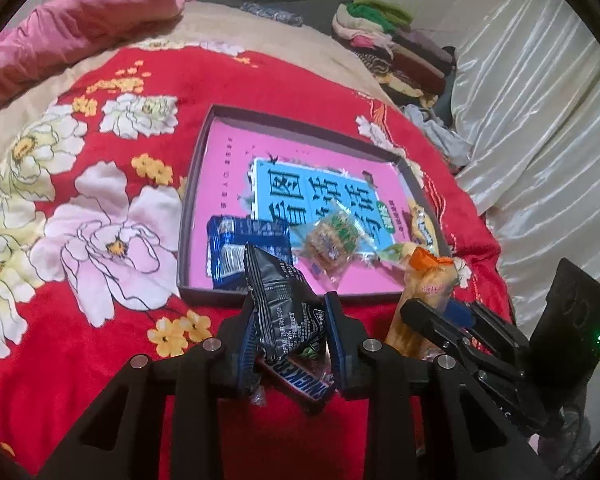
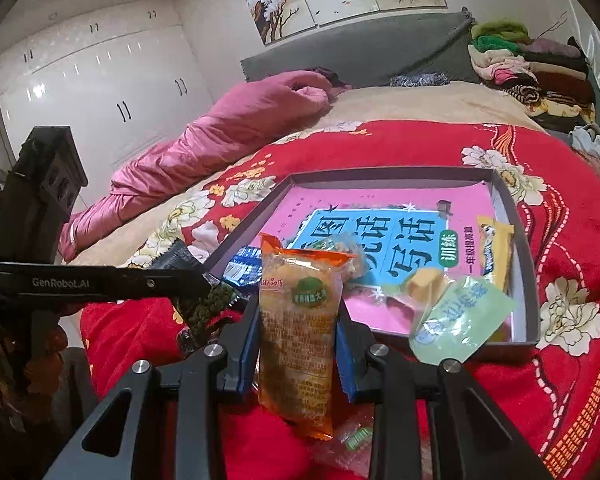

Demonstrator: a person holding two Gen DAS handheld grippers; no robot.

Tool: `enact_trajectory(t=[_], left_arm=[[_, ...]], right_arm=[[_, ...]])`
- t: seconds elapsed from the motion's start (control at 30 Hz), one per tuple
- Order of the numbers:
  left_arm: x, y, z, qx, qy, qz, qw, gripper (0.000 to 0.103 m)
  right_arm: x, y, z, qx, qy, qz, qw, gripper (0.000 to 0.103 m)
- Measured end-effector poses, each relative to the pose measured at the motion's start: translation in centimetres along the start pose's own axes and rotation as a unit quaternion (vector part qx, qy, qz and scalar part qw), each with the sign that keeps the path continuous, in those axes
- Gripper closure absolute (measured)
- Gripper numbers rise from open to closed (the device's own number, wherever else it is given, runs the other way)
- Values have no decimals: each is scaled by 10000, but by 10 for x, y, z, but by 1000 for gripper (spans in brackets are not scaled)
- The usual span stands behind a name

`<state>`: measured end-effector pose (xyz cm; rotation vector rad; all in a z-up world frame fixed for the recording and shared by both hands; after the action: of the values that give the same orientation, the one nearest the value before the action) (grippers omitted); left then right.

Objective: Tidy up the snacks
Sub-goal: 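Lift the bread packet with the right tool while the left tool lifts the black wrapper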

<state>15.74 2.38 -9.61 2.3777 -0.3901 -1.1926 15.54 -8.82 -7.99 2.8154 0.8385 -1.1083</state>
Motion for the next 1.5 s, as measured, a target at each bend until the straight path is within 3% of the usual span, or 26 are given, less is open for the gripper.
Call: enact_trajectory(t=[0.67,1.5], left_arm=[[-9,24,-17,84,218,174,9996,71],[3,42,-31,170,266,285,9991,71]], right_arm=[[-27,63,-28,672,569,358,9955,69],[-43,134,-41,1212,847,1030,9836,69]])
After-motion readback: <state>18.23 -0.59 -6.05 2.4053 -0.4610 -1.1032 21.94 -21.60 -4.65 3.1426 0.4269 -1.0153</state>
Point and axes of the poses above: each gripper's, at about its wrist camera, not at the fingertips, and x roughly the way its jaws point, y to its right, z to its underside, the point moved 10 cm from there along x, roughly the way its jaws point, and after that the axes turned 10 degrees about z, right-handed, at the moved point
